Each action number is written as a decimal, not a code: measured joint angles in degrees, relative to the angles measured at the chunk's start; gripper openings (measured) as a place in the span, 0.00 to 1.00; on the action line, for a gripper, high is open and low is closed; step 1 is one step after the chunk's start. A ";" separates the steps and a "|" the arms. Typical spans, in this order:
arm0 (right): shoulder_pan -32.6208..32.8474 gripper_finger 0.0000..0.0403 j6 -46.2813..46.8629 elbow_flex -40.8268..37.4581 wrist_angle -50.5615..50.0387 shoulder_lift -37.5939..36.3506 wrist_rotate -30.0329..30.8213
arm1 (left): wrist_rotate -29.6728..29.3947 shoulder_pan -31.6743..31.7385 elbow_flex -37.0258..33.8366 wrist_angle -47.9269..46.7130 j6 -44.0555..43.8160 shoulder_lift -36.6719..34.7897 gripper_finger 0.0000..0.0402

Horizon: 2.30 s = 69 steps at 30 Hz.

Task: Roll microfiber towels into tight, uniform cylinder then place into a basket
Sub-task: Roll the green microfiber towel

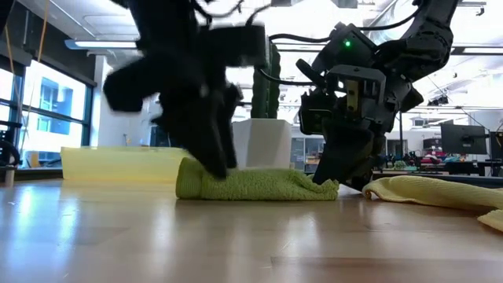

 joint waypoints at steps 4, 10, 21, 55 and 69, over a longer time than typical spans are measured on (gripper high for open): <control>0.00 0.00 -0.16 0.00 0.02 0.01 0.00 | -0.35 0.81 -0.03 -3.39 -1.52 1.46 0.42; -0.02 0.01 -5.36 -0.10 0.16 0.09 0.28 | 3.45 1.84 0.12 -3.85 -3.86 2.37 0.42; -0.36 0.27 -29.12 -0.26 -3.50 -9.00 -2.19 | 4.94 2.20 0.10 -3.88 -6.96 2.39 0.15; 13.76 0.29 -60.03 -0.63 0.41 -2.40 33.75 | 11.69 6.58 0.02 -0.78 -6.43 2.52 0.06; 9.87 0.51 -50.03 -0.48 -2.85 -2.42 27.85 | 12.88 6.84 -0.03 0.46 -6.85 2.63 0.06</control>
